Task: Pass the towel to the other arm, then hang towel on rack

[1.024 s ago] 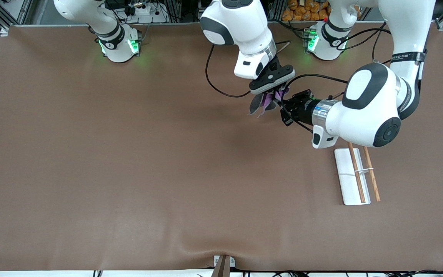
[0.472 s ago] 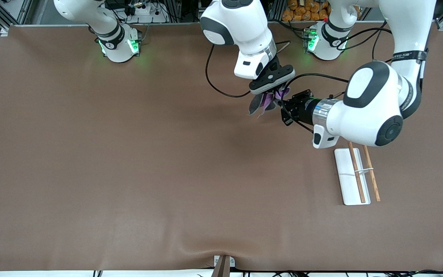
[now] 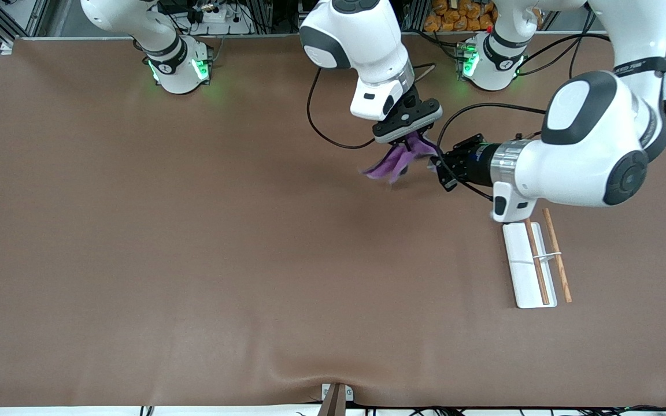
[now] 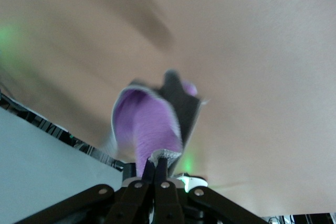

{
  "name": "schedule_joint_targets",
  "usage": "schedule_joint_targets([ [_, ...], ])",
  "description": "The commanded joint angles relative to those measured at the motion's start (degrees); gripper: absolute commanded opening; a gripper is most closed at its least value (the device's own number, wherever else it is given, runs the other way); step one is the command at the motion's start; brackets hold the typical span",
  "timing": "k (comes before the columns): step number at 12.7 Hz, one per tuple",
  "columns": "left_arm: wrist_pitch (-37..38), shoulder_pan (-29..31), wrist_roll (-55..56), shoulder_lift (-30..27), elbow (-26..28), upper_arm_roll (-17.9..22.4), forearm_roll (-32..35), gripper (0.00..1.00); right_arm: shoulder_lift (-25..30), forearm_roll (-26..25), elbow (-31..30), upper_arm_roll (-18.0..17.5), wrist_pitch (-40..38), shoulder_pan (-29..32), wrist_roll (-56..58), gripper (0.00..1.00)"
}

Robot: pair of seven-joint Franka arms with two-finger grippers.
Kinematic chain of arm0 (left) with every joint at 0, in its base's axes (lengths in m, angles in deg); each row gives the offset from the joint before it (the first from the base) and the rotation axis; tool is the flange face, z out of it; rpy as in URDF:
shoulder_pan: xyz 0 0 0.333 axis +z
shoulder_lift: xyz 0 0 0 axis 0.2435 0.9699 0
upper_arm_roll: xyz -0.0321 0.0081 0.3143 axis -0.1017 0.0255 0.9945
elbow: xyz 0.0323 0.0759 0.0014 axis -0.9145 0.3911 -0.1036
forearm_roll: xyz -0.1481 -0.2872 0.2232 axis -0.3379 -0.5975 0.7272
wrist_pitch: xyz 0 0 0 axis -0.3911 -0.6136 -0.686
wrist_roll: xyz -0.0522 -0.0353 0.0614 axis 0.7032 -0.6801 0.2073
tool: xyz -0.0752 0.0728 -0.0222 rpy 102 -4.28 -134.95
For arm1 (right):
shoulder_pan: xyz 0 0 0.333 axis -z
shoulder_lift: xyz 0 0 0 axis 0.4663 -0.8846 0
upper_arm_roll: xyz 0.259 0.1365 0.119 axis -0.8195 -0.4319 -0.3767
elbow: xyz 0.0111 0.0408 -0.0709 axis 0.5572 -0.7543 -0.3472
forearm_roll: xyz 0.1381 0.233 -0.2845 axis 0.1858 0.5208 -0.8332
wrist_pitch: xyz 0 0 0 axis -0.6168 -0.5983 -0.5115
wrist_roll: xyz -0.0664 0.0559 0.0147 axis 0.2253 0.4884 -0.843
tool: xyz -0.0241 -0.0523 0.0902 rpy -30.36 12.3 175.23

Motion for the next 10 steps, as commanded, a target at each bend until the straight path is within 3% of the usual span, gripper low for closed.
schedule_joint_targets([
  [1,0.6,0.1,-1.6,-0.5,-1.4,0.1,2.0,0.0,1.2,-0.3,-0.8,0.1,-0.8,-0.3,-1.2,1.0],
  [6,-0.1,1.3,-12.0,-0.3,-2.7,1.7,4.1,0.0,2.5,-0.3,-2.4,0.2,-0.9,0.2,-1.2,1.0],
  [10,-2.7,1.2,-24.0,0.6,-2.7,5.2,5.6,0.0,8.6,-0.3,-10.5,0.4,-0.9,3.9,-0.6,1.0],
])
